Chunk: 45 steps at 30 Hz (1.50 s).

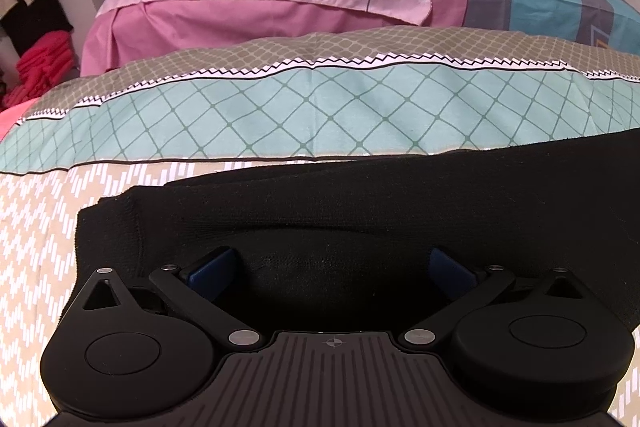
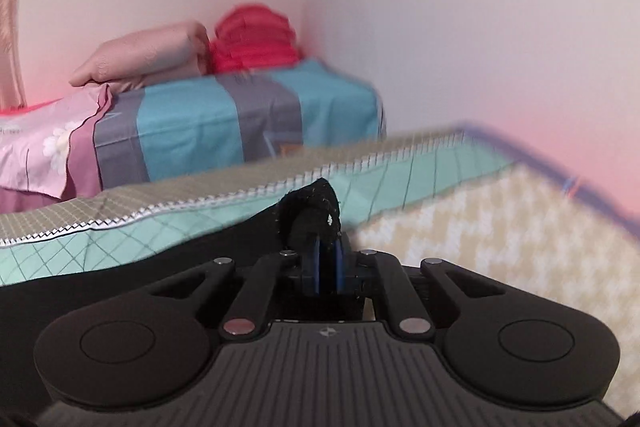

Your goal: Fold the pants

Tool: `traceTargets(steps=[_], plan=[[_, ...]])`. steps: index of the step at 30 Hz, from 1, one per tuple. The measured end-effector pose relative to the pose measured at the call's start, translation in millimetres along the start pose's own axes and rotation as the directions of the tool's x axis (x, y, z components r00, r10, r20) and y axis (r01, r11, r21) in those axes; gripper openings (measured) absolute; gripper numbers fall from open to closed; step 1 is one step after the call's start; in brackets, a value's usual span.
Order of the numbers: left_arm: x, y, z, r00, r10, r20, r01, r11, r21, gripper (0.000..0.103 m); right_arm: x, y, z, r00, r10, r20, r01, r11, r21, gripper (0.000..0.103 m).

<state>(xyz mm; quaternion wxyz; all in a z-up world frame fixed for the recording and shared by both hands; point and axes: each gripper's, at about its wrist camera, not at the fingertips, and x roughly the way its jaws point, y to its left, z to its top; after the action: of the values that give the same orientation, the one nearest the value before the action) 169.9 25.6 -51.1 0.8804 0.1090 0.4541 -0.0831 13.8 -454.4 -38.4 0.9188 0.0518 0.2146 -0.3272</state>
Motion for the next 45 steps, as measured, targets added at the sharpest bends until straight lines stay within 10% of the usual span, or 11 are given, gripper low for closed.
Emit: traceTargets(steps=[5,10,14,17,24,28,31,33,40,43,45], plan=[[-1.4,-0.6,-3.4,1.0,0.007,0.012,-0.007,1.0,-0.004,0.103,-8.8,3.5,32.9,0.99,0.064,0.122,-0.059,0.997,-0.045,0.01],[-1.9,-0.5,-5.6,1.0,0.008,0.023,-0.008,1.0,-0.004,0.103,52.4,-0.1,23.7,0.973,-0.06,-0.225,0.057,0.998,-0.018,0.022],[-1.4,0.2,-4.8,1.0,0.004,0.022,-0.004,1.0,-0.002,0.103,8.5,2.0,25.4,0.998,-0.048,-0.042,0.051,0.995,0.084,0.073],[-1.4,0.0,-5.2,1.0,0.006,0.024,-0.006,1.0,-0.004,0.103,-17.8,29.6,26.6,0.991,0.133,-0.005,-0.132,0.989,0.072,0.074],[-1.1,-1.2,-5.5,1.0,0.009,0.027,-0.009,1.0,-0.003,0.103,-5.4,78.1,2.6,0.767,0.604,-0.214,-0.579,0.797,0.174,0.07],[-1.2,-1.2,-6.2,0.999,0.008,0.033,-0.008,1.0,-0.001,0.103,29.2,40.1,2.4,0.856,0.474,-0.205,-0.41,0.865,0.289,0.012],[-1.4,-0.6,-7.7,0.999,0.009,0.039,-0.009,1.0,-0.003,0.103,19.8,26.9,12.4,0.938,0.31,-0.155,-0.252,0.916,0.311,0.046],[-1.6,-0.5,-8.3,0.999,0.01,0.042,-0.01,1.0,-0.004,0.103,3.6,38.2,14.3,0.933,0.341,-0.115,-0.306,0.92,0.244,0.072],[-1.1,-0.3,-7.7,0.999,0.014,0.04,-0.013,1.0,-0.004,0.103,-13.1,84.3,-7.6,0.793,0.562,-0.234,-0.56,0.824,0.082,0.076],[-1.2,-0.1,-7.6,0.999,0.013,0.041,-0.013,1.0,-0.001,0.103,1.9,59.4,-6.4,0.82,0.538,-0.193,-0.514,0.842,0.164,0.063],[-1.3,-0.2,-6.6,0.999,0.014,0.036,-0.014,1.0,-0.003,0.103,6.3,45.8,3.9,0.883,0.441,-0.16,-0.405,0.888,0.216,0.072]])
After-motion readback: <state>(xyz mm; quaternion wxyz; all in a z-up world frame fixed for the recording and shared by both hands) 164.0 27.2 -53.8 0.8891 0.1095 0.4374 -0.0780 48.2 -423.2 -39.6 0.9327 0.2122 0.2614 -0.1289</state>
